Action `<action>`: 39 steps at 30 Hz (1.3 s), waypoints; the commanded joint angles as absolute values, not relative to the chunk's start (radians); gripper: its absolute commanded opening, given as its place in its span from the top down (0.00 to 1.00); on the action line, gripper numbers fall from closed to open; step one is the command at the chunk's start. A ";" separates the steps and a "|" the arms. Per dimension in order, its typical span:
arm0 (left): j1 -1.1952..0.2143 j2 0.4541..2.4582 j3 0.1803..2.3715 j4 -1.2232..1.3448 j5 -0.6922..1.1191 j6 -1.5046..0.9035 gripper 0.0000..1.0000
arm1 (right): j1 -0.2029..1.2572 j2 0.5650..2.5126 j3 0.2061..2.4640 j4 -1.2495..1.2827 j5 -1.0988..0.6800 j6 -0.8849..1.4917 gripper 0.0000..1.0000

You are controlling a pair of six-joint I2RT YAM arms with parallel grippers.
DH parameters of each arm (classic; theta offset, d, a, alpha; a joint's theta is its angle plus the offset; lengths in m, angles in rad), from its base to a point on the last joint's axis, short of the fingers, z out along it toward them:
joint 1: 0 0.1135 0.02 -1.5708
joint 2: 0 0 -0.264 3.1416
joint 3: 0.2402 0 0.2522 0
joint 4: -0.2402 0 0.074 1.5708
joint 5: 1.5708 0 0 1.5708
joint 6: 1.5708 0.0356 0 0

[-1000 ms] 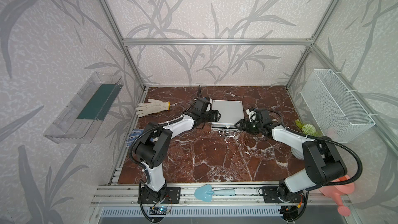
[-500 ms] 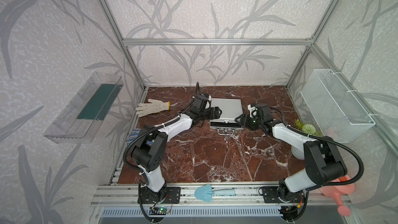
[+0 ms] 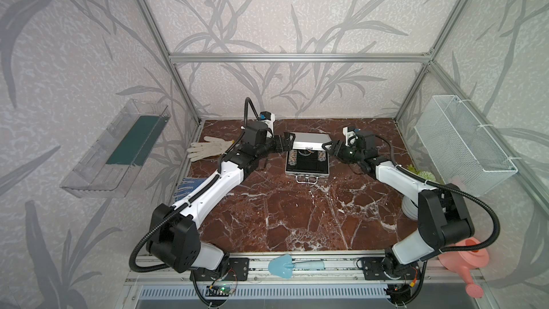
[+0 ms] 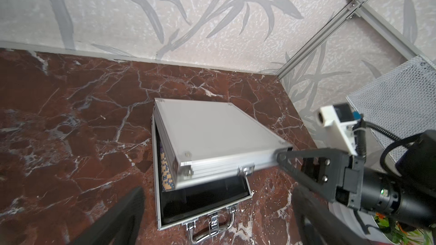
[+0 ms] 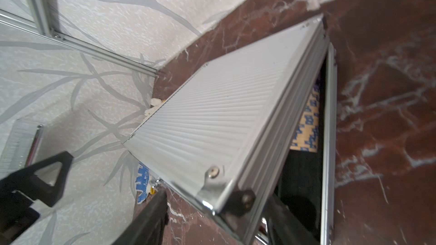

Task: Open the poker set cases
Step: Open the case lid on the poker set case.

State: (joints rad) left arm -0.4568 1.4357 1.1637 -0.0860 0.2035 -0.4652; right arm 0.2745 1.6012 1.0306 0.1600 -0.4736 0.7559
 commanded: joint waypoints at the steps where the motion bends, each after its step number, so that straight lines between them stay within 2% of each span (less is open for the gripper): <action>1: -0.469 1.424 1.100 -0.134 0.209 -0.437 0.05 | 0.266 1.646 1.117 0.230 -0.517 0.750 0.35; 12: -0.536 1.403 0.966 -0.130 0.242 -0.377 0.12 | 0.221 1.832 1.325 0.256 -0.561 0.762 0.35; 21: -0.583 1.591 0.985 -0.006 0.231 -0.402 0.15 | 0.197 1.944 1.464 0.236 -0.605 0.757 0.34; 39: -0.583 1.869 1.134 0.031 0.230 -0.395 0.16 | 0.170 2.130 1.697 0.205 -0.672 0.764 0.32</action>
